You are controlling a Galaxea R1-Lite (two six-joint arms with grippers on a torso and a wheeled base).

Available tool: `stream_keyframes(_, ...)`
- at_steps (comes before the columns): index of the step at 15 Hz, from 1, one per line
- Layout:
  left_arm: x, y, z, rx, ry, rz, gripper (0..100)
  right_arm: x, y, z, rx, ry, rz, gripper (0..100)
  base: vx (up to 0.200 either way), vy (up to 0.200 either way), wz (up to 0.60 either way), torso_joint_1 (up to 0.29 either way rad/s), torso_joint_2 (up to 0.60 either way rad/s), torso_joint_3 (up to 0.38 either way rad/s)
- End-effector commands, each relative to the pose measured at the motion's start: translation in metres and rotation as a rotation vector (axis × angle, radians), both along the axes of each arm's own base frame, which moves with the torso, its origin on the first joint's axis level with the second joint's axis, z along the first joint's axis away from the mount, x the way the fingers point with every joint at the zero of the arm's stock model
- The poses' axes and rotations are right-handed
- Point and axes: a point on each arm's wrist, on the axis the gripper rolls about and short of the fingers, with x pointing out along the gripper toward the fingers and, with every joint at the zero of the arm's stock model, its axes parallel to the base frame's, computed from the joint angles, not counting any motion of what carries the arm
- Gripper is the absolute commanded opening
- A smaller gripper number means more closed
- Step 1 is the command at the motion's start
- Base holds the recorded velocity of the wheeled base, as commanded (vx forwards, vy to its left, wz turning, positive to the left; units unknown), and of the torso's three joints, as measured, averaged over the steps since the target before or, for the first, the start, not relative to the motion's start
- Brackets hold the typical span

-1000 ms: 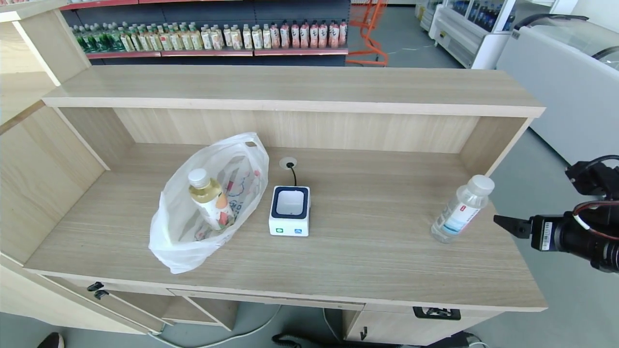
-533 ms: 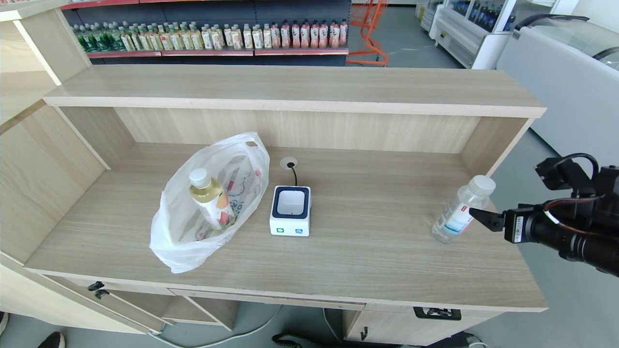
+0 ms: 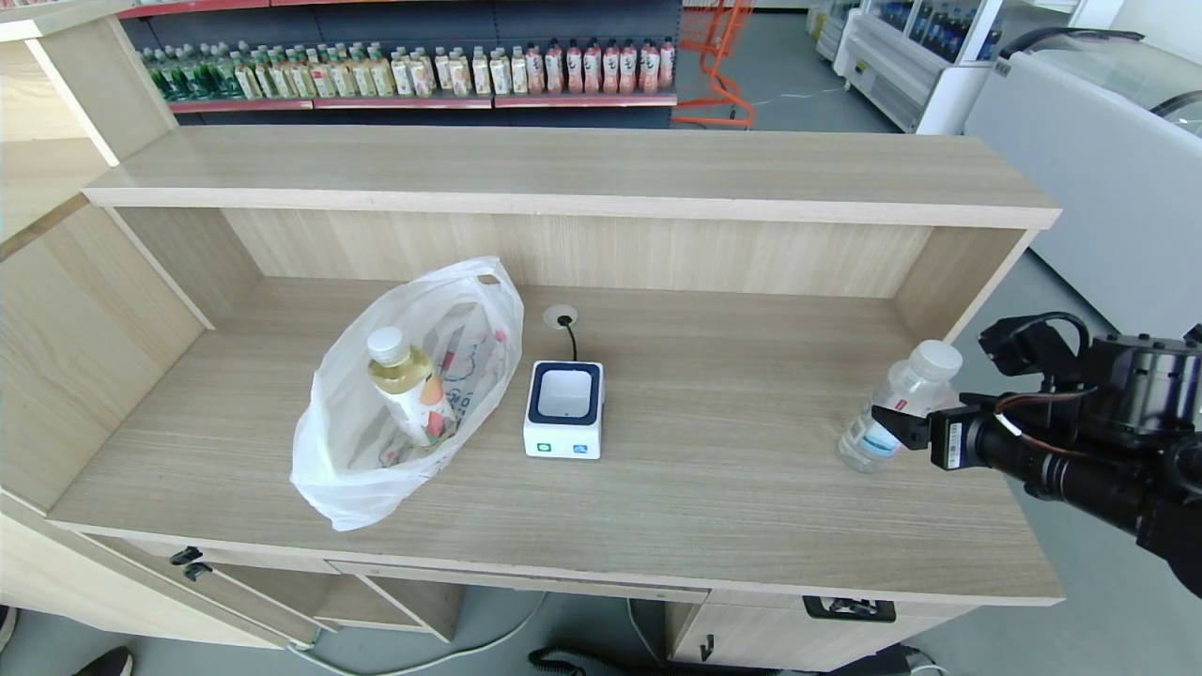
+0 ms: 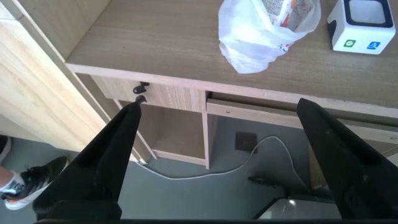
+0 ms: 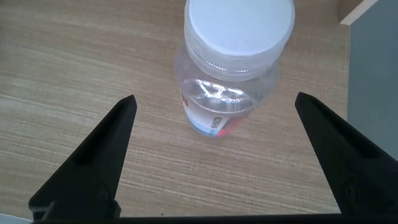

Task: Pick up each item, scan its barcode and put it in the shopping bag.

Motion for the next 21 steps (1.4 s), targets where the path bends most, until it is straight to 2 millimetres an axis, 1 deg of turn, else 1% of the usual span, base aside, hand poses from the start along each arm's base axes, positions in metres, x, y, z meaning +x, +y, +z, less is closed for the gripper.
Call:
stream_keyframes(1, 0.0, 0.0, 0.0, 0.0, 0.0, 0.001, 100, 0.004, 0.005, -0.007, -0.002, 0.022, 0.019, 100, 0.0, 0.0, 0.0, 0.0, 0.0, 0.0)
stream_keyframes(4, 0.0, 0.0, 0.0, 0.0, 0.001, 0.001, 100, 0.009, 0.008, -0.011, -0.032, 0.014, 0.036, 100, 0.0, 0.0, 0.0, 0.0, 0.0, 0.0)
stream_keyframes(11, 0.0, 0.0, 0.0, 0.0, 0.0, 0.001, 100, 0.034, 0.011, -0.021, -0.067, -0.014, 0.05, 100, 0.0, 0.0, 0.0, 0.0, 0.0, 0.0)
stream_keyframes(16, 0.0, 0.0, 0.0, 0.0, 0.0, 0.001, 100, 0.039, 0.02, -0.025, -0.061, -0.021, 0.081, 100, 0.0, 0.0, 0.0, 0.0, 0.0, 0.0)
stream_keyframes(19, 0.0, 0.0, 0.0, 0.0, 0.001, 0.001, 100, 0.043, 0.021, -0.032, -0.066, -0.023, 0.083, 100, 0.0, 0.0, 0.0, 0.0, 0.0, 0.0)
stream_keyframes(21, 0.0, 0.0, 0.0, 0.0, 0.0, 0.001, 100, 0.044, 0.021, -0.033, -0.078, -0.023, 0.087, 100, 0.0, 0.0, 0.0, 0.0, 0.0, 0.0)
